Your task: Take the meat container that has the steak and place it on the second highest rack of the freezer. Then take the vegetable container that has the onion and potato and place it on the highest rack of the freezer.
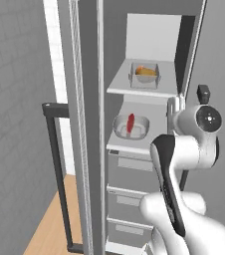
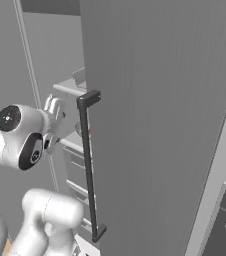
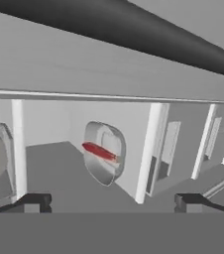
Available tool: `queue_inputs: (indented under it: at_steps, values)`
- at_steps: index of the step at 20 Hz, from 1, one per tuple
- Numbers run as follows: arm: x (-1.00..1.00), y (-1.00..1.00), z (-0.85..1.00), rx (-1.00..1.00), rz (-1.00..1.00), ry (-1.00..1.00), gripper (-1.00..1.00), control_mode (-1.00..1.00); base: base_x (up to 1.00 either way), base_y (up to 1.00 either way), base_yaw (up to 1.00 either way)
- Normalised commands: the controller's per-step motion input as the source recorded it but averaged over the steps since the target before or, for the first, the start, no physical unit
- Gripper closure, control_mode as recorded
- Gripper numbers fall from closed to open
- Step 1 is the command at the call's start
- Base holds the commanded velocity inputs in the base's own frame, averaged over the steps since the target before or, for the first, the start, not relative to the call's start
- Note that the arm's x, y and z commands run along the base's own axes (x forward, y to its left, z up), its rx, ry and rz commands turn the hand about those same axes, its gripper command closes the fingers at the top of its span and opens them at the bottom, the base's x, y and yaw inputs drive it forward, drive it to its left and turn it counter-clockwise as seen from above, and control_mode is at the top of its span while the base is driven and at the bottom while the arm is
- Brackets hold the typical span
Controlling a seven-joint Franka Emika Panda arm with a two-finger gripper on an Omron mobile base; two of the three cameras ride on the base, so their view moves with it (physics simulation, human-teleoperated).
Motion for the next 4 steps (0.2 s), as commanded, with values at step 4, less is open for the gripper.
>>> queue_inputs:
  at_steps: [4]
  values:
    - [-1.0, 0.09, -0.97, -0.08, 0.0, 0.09, -1.0, -1.0, 0.0, 0.0, 0.0]
